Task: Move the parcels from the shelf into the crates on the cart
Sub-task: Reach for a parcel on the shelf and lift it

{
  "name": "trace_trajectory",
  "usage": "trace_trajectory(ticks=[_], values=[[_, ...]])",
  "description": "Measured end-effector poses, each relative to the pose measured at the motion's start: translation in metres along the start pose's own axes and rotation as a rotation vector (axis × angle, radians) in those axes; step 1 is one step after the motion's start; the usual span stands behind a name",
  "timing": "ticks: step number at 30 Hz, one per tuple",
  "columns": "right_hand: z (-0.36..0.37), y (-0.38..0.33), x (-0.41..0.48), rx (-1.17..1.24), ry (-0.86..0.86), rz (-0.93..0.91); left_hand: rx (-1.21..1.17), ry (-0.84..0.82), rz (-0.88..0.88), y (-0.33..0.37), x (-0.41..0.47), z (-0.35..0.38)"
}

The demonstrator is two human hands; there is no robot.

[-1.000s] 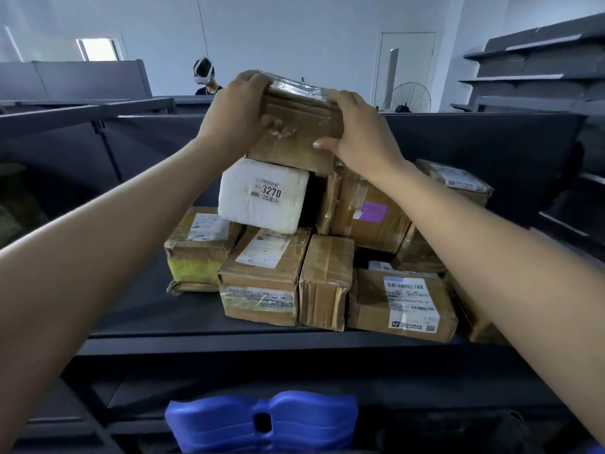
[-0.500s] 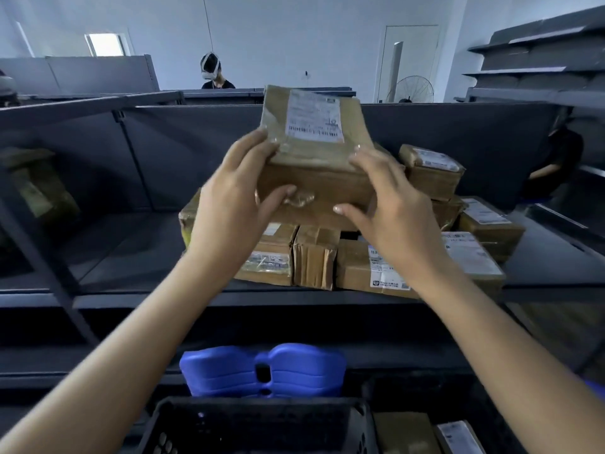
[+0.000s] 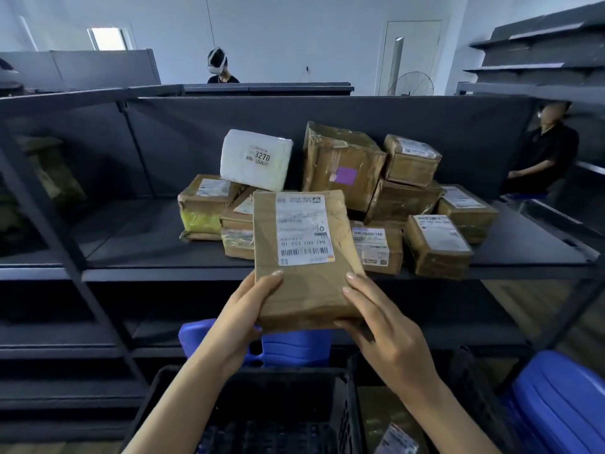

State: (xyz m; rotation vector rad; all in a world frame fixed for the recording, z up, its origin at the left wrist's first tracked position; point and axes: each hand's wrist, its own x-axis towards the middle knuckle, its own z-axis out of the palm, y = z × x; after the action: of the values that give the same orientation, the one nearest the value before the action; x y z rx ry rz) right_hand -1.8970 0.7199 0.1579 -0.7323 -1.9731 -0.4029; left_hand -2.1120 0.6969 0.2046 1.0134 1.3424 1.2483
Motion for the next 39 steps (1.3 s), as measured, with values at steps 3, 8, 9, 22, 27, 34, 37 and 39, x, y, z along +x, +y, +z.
trace_trajectory(ticks=[3, 8, 9, 22, 27, 34, 37, 39], values=[[-0.001, -0.007, -0.012, 0.022, -0.028, 0.029, -0.028, 0.057, -0.015, -0.013, -0.013, 0.007], [-0.005, -0.018, -0.019, 0.339, -0.148, 0.22, -0.129, 0.175, 0.04, -0.027, -0.028, 0.009], [-0.007, -0.021, -0.018, 0.466, -0.146, 0.345, -0.143, 0.183, 0.046, -0.03, -0.029, 0.008], [0.011, -0.033, 0.011, 1.22, -0.451, 1.133, -0.17, 0.12, 0.268, -0.05, -0.054, -0.008], [0.013, -0.035, 0.009, 1.275, -0.37, 1.112, -0.115, 0.053, 0.288, -0.047, -0.056, -0.017], [-0.003, -0.006, 0.03, 1.116, -0.487, 1.075, 0.117, 0.221, 0.261, 0.005, -0.026, -0.07], [-0.014, 0.013, 0.048, 1.057, -0.645, 1.0, 0.254, 0.0, 0.204, 0.036, -0.007, -0.102], [-0.02, 0.022, 0.063, 1.012, -0.755, 0.933, 0.303, -0.291, 0.088, 0.044, 0.005, -0.109]])
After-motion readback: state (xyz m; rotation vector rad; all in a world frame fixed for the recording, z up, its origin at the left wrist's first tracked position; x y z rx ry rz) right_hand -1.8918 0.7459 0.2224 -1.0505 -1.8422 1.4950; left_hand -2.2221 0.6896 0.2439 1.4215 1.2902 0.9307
